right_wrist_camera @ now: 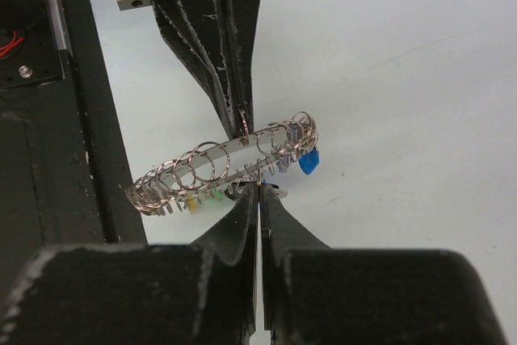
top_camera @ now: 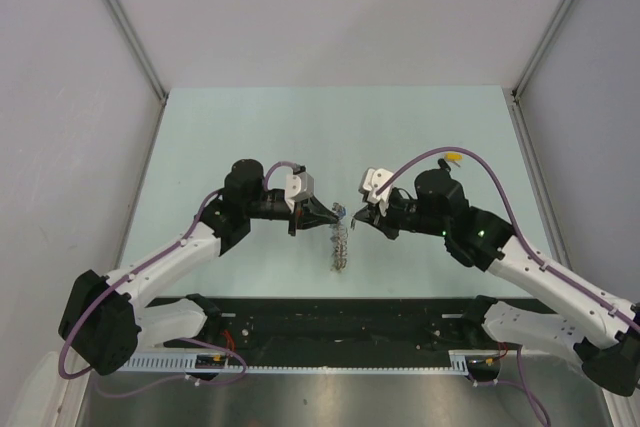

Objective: Put the keys on the keyring

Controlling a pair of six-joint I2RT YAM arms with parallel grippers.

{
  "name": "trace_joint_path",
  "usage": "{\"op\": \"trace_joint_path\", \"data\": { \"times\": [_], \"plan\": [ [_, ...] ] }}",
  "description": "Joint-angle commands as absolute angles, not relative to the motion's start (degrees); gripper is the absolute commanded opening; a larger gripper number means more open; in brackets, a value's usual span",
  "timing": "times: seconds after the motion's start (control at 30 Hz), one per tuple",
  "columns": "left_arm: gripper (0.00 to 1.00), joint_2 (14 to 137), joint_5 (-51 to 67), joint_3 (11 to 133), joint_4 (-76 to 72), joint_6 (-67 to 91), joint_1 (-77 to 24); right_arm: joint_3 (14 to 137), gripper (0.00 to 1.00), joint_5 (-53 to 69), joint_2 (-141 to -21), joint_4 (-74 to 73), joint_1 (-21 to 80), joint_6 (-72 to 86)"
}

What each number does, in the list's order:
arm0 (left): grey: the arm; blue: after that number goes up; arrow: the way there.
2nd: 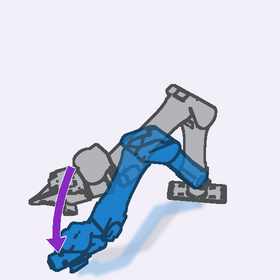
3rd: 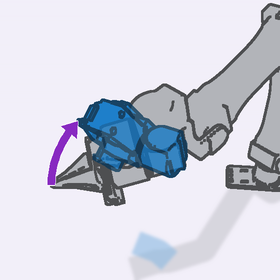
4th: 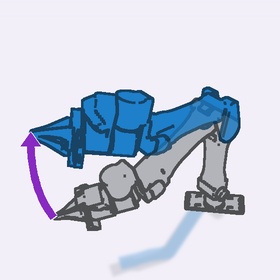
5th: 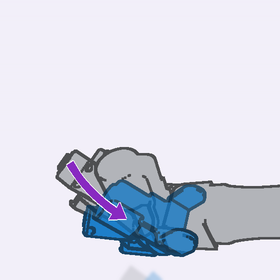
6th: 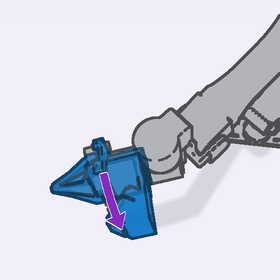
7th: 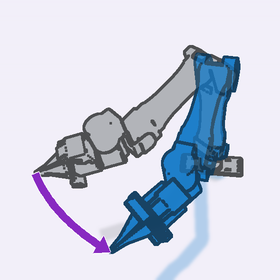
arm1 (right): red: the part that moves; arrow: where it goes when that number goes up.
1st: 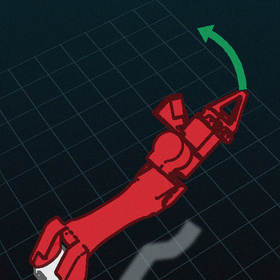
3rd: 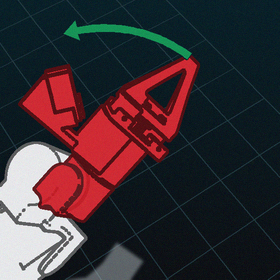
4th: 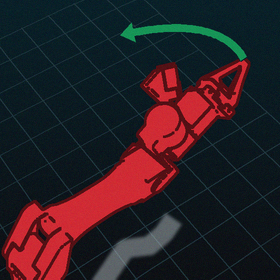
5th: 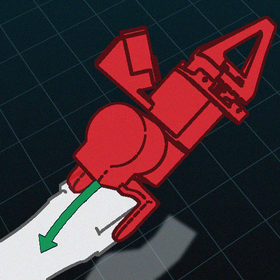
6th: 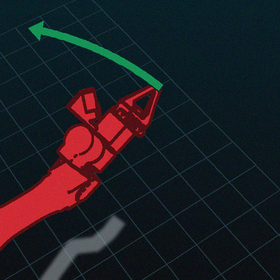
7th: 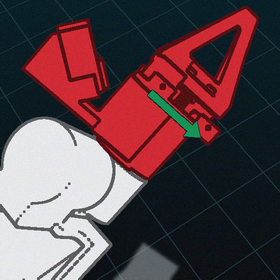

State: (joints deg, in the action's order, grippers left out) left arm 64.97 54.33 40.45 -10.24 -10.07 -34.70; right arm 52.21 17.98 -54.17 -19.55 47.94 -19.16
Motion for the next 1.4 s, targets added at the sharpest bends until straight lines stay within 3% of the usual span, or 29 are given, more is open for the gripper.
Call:
{"op": "trace_joint_path", "data": {
  "times": [0.0, 1.37],
  "plan": [
    [0.00, 63.90, 55.02, 41.57, -14.33, -8.79, -34.72, 53.88, 0.00, 19.25, -55.28, -18.37, 48.87, -19.86],
    [0.00, 64.07, 57.66, 42.28, -12.48, -10.28, -34.72, 55.02, 0.00, 20.21, -58.27, -17.40, 49.57, -21.62]
  ]
}}
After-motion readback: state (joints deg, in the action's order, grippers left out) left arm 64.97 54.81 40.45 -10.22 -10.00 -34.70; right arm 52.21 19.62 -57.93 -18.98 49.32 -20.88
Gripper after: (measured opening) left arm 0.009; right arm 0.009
